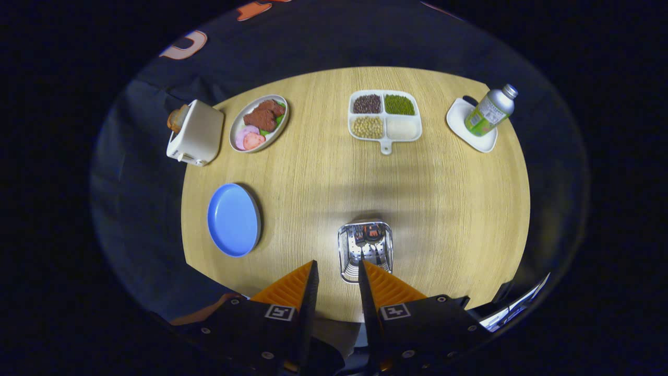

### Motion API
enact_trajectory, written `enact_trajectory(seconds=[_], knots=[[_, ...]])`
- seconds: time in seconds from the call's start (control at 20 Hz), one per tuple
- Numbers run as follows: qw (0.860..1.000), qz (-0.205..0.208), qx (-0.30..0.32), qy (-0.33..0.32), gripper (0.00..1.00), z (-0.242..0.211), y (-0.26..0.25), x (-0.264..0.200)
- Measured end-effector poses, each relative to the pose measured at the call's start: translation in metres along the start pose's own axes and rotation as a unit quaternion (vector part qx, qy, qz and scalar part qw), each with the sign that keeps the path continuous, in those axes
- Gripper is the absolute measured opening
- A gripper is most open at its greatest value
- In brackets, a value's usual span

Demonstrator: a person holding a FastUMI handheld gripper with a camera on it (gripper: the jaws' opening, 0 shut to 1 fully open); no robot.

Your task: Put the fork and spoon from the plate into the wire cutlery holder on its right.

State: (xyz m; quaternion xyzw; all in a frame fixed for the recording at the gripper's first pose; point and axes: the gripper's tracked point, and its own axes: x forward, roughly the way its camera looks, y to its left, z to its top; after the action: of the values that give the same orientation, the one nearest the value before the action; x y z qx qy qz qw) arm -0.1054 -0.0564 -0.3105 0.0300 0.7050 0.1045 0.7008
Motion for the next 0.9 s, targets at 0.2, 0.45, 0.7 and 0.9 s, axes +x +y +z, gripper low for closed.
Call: enact_trajectory(seconds=[0.2,0.45,0.7,0.9], knots=[[0.994,0.006,-0.002,-0.112,0.64,0.035,0.011,-0.029],[0.963,-0.005,0.005,-0.269,0.77,0.077,0.011,-0.078],[0.922,-0.042,-0.013,-0.384,0.79,0.096,0.001,-0.112],[0.882,-0.049,-0.017,-0.469,0.79,0.108,0.007,-0.159]])
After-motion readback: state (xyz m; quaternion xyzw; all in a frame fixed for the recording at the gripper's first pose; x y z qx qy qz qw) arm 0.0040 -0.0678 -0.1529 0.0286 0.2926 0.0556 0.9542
